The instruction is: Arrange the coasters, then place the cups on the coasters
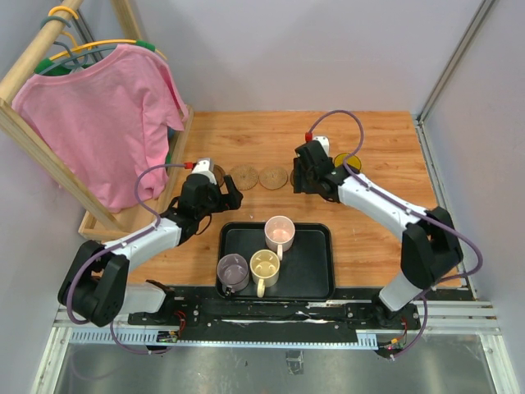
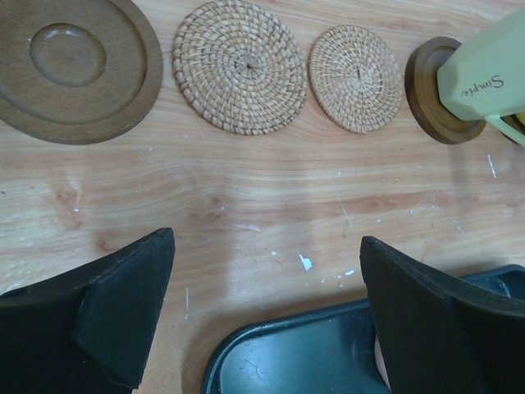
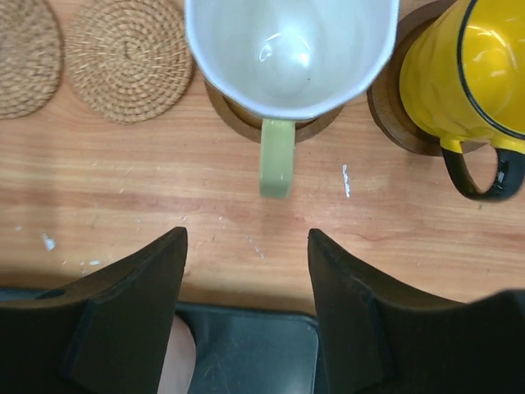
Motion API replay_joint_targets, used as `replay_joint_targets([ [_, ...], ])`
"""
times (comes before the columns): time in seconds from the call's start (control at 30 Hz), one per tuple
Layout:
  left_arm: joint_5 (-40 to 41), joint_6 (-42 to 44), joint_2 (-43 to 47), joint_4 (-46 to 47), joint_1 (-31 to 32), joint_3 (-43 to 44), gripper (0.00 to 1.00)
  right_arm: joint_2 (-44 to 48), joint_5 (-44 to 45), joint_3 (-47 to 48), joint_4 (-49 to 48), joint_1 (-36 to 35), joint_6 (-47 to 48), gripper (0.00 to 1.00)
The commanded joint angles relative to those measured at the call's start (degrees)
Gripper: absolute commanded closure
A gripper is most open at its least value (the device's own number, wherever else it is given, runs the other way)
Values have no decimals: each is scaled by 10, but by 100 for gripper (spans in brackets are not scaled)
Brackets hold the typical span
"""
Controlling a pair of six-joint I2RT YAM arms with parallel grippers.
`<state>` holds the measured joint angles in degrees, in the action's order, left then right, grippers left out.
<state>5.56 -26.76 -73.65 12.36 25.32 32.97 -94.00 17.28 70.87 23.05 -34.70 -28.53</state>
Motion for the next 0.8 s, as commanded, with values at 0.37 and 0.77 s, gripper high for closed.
replay_joint_targets([
  [0.37, -94, 47, 53, 8, 48, 0, 0, 206, 37, -144, 25, -96, -23, 24],
  [0.77, -68, 37, 86, -33, 123, -12, 0, 284, -51, -220, -9, -118, -38, 23],
])
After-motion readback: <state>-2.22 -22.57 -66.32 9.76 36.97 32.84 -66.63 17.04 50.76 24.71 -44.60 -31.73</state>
